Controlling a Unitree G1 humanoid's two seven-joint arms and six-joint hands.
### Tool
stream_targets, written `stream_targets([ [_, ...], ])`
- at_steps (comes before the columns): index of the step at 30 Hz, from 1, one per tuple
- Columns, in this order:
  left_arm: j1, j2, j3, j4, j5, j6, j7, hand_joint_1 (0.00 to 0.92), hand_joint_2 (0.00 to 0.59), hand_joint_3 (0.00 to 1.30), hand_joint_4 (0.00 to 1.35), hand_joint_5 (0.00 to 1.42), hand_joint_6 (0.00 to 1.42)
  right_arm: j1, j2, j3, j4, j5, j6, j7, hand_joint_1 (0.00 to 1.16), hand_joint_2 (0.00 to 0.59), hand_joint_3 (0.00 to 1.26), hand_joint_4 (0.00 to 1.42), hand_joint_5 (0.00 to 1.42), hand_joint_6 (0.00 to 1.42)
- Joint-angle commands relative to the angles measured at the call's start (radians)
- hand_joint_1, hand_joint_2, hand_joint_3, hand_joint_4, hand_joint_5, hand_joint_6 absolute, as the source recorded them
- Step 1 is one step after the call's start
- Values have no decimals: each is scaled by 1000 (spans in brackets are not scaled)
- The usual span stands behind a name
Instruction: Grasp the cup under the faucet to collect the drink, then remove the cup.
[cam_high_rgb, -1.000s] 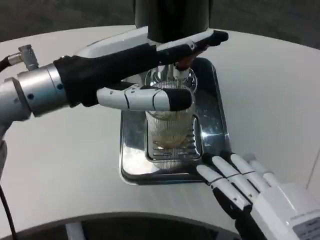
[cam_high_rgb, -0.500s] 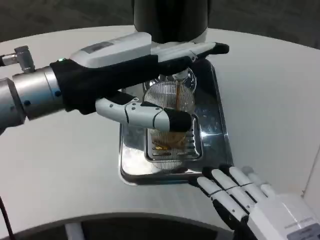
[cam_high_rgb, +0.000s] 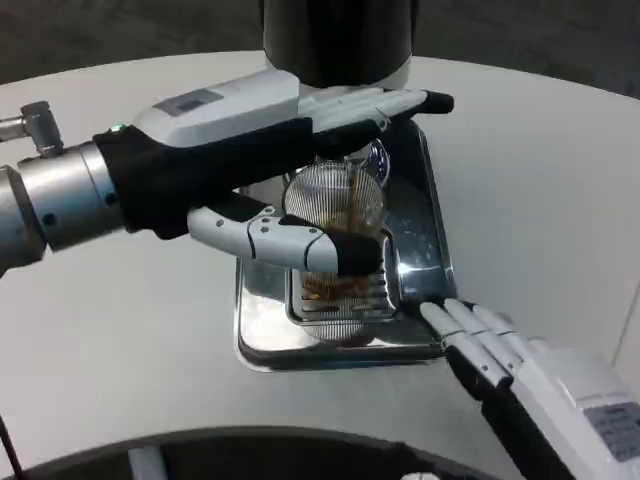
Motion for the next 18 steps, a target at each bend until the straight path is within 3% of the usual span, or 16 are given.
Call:
stream_targets([
  [1, 34, 20, -18, -29, 2, -13, -14, 0, 117, 0, 0, 0, 0, -53, 33, 2, 63, 116, 79, 25, 502, 310, 56, 33, 30, 117],
  [6, 45, 29, -14, -43, -3, -6, -10, 0, 116, 0, 0, 0, 0, -102, 38, 8, 101, 184, 122, 13, 528, 279, 41, 12, 4, 96],
  [10, 51, 31, -15, -51, -6, 0, -7, 0, 115, 0, 0, 0, 0, -159, 55, -5, 194, 262, 137, -33, 546, 265, 6, 0, 0, 70],
  [13, 54, 31, -16, -56, -9, 5, -6, 0, 115, 0, 0, 0, 0, -198, 48, -4, 233, 275, 134, -57, 582, 241, 0, 0, 0, 51],
  [18, 58, 26, -22, -68, -8, 10, -4, 0, 115, 0, 0, 0, 0, -303, 74, 3, 337, 318, 160, -95, 642, 211, 0, 0, 0, 50],
])
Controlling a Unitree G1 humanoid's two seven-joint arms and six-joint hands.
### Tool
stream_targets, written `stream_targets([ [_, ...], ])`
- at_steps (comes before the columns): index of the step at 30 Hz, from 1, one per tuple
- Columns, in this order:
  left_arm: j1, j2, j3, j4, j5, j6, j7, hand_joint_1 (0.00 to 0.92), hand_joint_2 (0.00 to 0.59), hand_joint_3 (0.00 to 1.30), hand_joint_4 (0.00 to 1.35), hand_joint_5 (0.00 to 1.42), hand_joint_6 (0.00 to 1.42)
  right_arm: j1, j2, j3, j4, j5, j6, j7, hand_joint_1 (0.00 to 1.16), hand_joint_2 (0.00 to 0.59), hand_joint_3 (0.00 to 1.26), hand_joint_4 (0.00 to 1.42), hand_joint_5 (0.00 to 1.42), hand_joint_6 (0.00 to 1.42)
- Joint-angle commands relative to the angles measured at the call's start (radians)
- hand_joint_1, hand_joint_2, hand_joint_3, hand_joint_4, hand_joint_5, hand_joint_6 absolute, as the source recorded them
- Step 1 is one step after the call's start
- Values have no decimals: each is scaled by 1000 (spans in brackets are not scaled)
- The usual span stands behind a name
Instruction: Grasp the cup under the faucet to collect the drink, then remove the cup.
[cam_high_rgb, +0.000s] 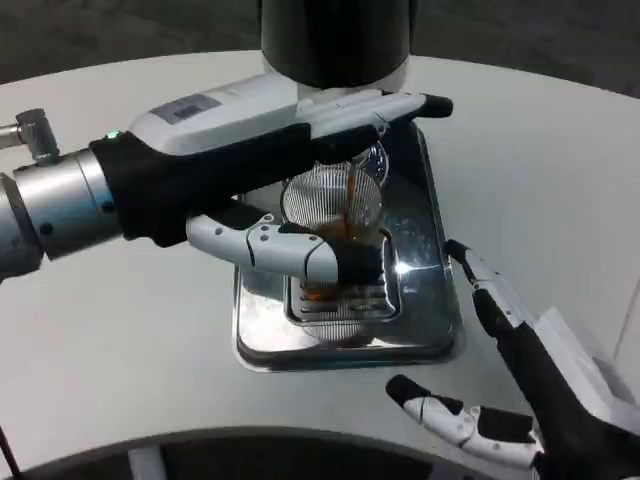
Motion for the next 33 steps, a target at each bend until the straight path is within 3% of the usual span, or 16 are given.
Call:
stream_targets([
  [1, 31, 9, -23, -29, -5, -4, -20, 0, 115, 0, 0, 0, 0, -84, 24, 9, 95, 48, 27, -50, 644, 211, 0, 0, 0, 50],
  [10, 28, 9, -28, -25, 3, 2, -9, 0, 115, 0, 0, 0, 0, -222, 49, 38, 258, 74, 35, -140, 686, 196, 0, 0, 0, 12],
  [20, 22, 12, -30, -13, 4, -2, -6, 0, 115, 0, 0, 0, 0, -335, 73, 57, 365, 90, 70, -210, 682, 192, 0, 0, 0, 0],
  [33, 25, 24, -22, 1, -4, -7, -11, 0, 115, 0, 0, 0, 0, -432, 94, 90, 470, 107, 72, -252, 684, 187, 0, 0, 0, 0],
])
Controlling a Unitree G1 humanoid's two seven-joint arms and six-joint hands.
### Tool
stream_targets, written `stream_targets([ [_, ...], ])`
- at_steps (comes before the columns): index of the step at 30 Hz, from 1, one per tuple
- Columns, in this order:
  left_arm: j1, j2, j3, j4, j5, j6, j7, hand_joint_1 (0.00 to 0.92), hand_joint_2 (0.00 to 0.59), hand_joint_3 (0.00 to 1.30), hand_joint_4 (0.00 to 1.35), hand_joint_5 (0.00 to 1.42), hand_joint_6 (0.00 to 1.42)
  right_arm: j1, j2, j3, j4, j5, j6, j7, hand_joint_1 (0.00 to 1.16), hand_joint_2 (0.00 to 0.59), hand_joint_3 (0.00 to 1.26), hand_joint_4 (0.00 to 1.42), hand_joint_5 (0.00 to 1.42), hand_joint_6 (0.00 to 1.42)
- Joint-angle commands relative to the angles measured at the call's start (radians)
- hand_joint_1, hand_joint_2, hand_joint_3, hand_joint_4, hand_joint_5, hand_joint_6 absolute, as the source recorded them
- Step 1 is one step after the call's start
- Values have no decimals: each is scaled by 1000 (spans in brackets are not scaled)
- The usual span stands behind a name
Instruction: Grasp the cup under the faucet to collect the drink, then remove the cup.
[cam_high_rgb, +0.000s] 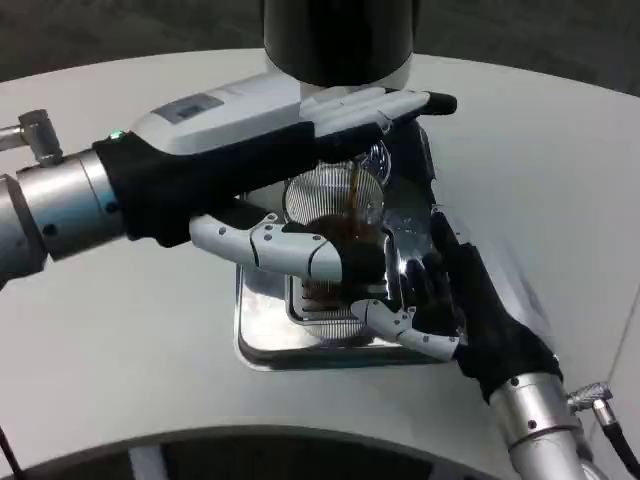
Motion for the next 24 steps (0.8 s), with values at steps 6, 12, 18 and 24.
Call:
stream_targets([
  [6, 35, 23, -15, 1, -8, -7, -28, 0, 114, 0, 0, 0, 0, -62, 27, 28, 92, 26, 9, -49, 687, 184, 0, 0, 0, 0],
  [12, 35, 29, -8, 1, -10, -2, -26, 0, 114, 0, 0, 0, 0, -82, 37, 38, 128, 28, 3, -70, 689, 183, 0, 0, 0, 0],
  [18, 40, 43, -3, -2, -16, 0, -23, 0, 114, 0, 0, 0, 0, -110, 41, 45, 165, 33, -7, -95, 690, 184, 0, 0, 0, 0],
  [24, 41, 45, -3, -7, -15, 5, -18, 0, 114, 0, 0, 0, 0, -134, 53, 57, 203, 40, -10, -119, 696, 186, 0, 0, 0, 0],
])
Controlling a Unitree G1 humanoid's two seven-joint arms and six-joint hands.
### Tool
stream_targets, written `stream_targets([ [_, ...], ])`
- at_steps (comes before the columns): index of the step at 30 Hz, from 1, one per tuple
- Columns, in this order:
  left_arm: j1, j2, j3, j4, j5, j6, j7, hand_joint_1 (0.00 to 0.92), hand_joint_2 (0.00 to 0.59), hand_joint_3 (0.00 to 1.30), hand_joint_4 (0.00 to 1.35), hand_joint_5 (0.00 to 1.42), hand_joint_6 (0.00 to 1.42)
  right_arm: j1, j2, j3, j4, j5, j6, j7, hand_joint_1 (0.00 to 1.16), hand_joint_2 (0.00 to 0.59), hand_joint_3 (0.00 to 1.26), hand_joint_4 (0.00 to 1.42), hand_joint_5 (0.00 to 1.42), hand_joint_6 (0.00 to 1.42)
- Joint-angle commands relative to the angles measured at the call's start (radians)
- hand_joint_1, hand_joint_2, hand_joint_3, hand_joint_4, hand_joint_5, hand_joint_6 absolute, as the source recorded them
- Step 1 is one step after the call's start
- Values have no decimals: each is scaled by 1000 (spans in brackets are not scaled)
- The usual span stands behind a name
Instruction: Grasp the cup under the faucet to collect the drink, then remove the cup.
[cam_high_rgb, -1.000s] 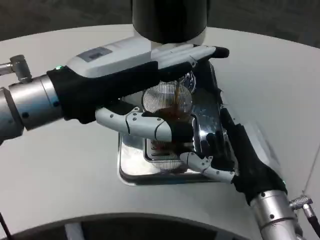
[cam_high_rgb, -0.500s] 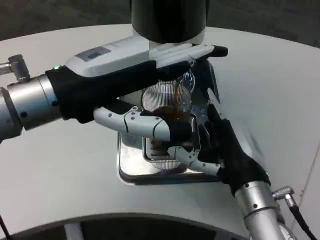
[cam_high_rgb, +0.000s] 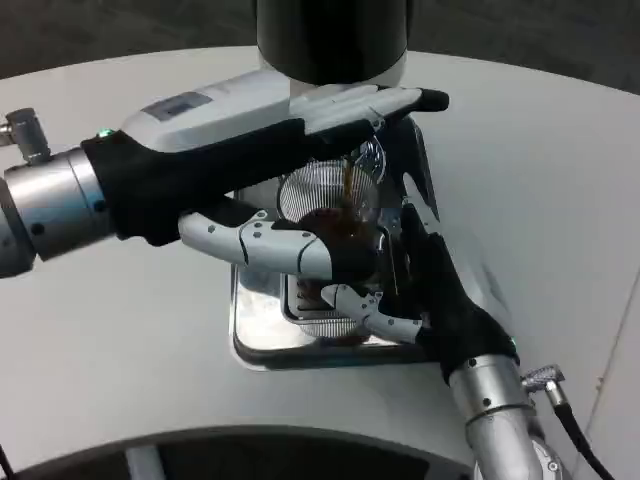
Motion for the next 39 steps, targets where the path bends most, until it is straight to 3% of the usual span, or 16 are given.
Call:
stream_targets([
  [1, 32, 23, -7, -6, 14, 6, -21, 0, 114, 0, 0, 0, 0, -13, 11, 12, 30, 14, -12, -20, 697, 186, 0, 0, 0, 0],
  [13, 37, 20, 6, -2, 10, 11, -6, 0, 119, 0, 0, 0, 0, -53, 22, 34, 94, 24, -27, -51, 701, 187, 0, 0, 0, 0],
  [23, 128, -34, 156, -19, -45, -65, 149, 0, 139, 0, 0, 0, 0, -69, 34, 36, 129, 41, -41, -81, 702, 187, 0, 0, 0, 0],
  [33, 285, -36, 266, -69, -99, -99, 200, 0, 163, 0, 0, 0, 0, -98, 50, 47, 188, 43, -65, -116, 702, 187, 0, 0, 0, 1],
  [39, 332, -27, 295, -82, -102, -88, 205, 0, 166, 0, 0, 0, 0, -131, 69, 37, 249, 62, -87, -139, 712, 185, 0, 0, 0, 2],
])
